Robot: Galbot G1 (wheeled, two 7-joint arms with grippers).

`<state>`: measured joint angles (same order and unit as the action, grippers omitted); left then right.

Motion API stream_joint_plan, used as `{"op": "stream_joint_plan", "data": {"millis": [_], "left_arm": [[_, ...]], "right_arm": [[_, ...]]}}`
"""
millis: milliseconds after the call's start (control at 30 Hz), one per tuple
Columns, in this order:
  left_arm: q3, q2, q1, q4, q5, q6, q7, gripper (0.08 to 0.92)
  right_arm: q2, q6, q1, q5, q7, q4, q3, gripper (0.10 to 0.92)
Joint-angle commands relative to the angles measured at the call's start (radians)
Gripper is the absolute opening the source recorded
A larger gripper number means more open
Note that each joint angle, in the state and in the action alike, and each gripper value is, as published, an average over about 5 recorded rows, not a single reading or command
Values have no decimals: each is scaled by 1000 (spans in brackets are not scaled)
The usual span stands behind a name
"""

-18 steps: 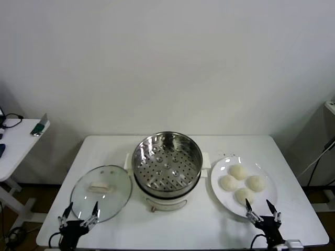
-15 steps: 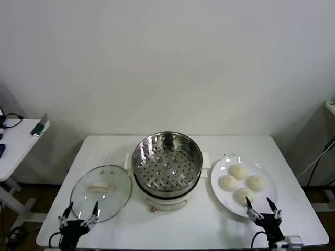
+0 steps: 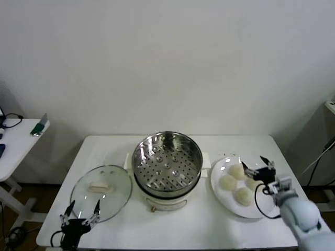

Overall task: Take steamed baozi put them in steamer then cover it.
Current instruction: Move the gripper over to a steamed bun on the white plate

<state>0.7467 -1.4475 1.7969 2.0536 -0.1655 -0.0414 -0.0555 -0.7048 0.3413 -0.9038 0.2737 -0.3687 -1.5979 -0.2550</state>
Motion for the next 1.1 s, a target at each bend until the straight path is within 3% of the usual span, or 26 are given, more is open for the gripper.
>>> {"op": "stream_joint_plan", "data": {"millis": [33, 233, 433, 800, 1100], "left_arm": [[0, -1, 0, -1, 1, 1, 0, 823], [-3, -6, 8, -1, 13, 9, 0, 823], [-7, -7, 13, -5, 25, 16, 0, 823], [0, -7, 12, -27, 23, 30, 3, 823], [4, -8, 6, -38, 23, 31, 4, 823]], "right_arm": [[340, -146, 647, -201, -625, 211, 604, 823], [339, -304, 1105, -248, -851, 316, 1135, 823], [229, -290, 1303, -218, -879, 396, 1411, 823], [42, -162, 1059, -178, -772, 507, 1277, 823], [-88, -175, 963, -251, -739, 649, 1176, 823]]}}
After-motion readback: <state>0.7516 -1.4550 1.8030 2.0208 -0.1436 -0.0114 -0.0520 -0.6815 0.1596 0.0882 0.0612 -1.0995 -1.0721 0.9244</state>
